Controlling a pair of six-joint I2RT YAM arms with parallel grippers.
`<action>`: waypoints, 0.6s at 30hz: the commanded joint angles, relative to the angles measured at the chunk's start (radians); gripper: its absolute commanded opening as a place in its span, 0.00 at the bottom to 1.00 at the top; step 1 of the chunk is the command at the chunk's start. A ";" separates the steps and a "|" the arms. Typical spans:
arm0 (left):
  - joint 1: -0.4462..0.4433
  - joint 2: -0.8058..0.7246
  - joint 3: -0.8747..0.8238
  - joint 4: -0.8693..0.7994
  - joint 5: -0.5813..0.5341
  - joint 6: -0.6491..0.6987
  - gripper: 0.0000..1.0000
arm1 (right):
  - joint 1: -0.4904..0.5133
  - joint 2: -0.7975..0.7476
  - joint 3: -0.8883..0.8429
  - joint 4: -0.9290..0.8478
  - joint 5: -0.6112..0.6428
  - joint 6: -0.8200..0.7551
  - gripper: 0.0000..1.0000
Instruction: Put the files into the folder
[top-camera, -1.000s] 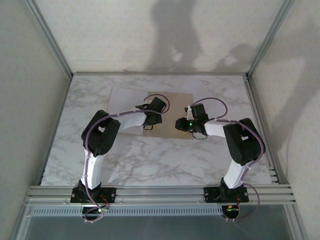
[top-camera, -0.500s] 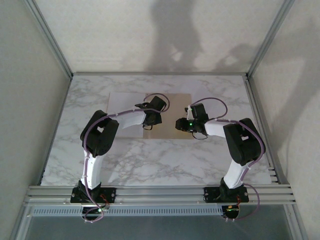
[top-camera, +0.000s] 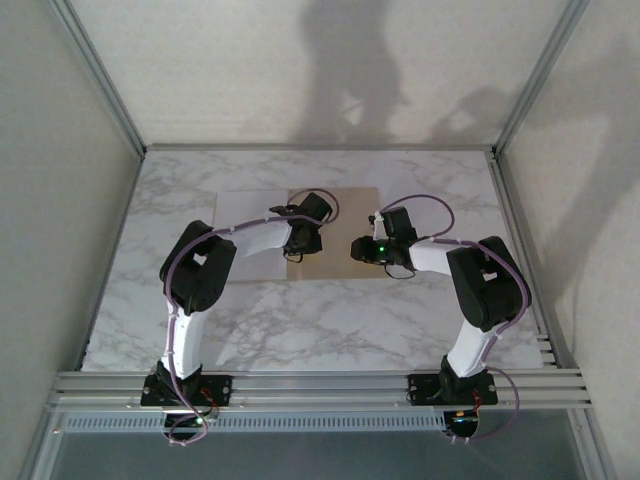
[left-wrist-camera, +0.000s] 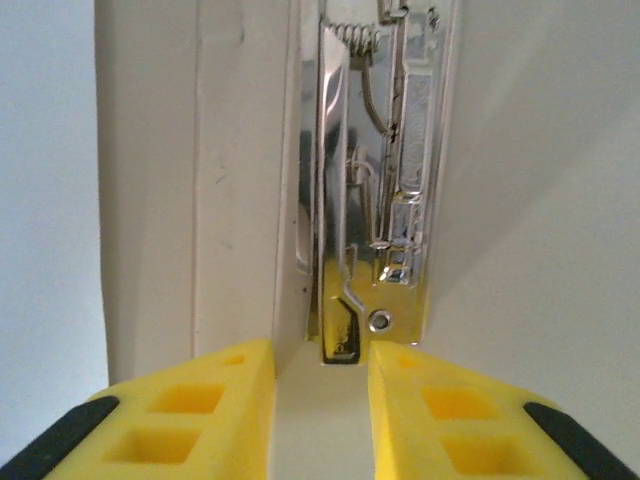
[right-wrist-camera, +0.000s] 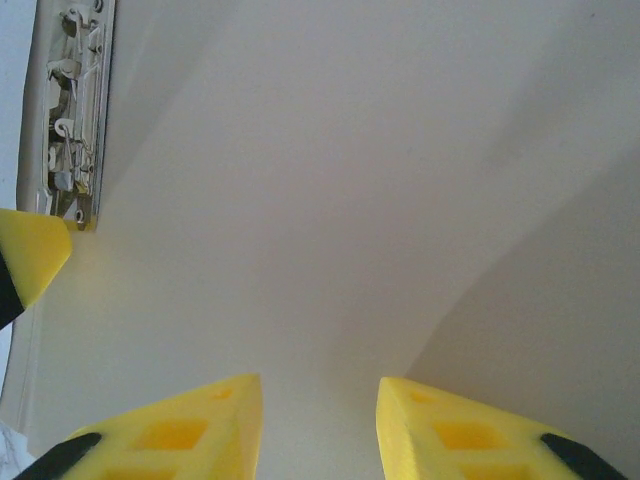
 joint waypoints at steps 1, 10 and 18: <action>-0.001 -0.038 0.037 -0.072 -0.036 0.014 0.31 | 0.003 0.006 -0.019 -0.103 0.021 -0.020 0.37; -0.002 -0.043 0.088 -0.083 -0.080 -0.006 0.43 | 0.002 0.000 -0.026 -0.111 0.024 -0.029 0.37; -0.008 -0.030 0.094 -0.057 -0.073 -0.073 0.31 | 0.003 -0.003 -0.022 -0.115 0.021 -0.030 0.37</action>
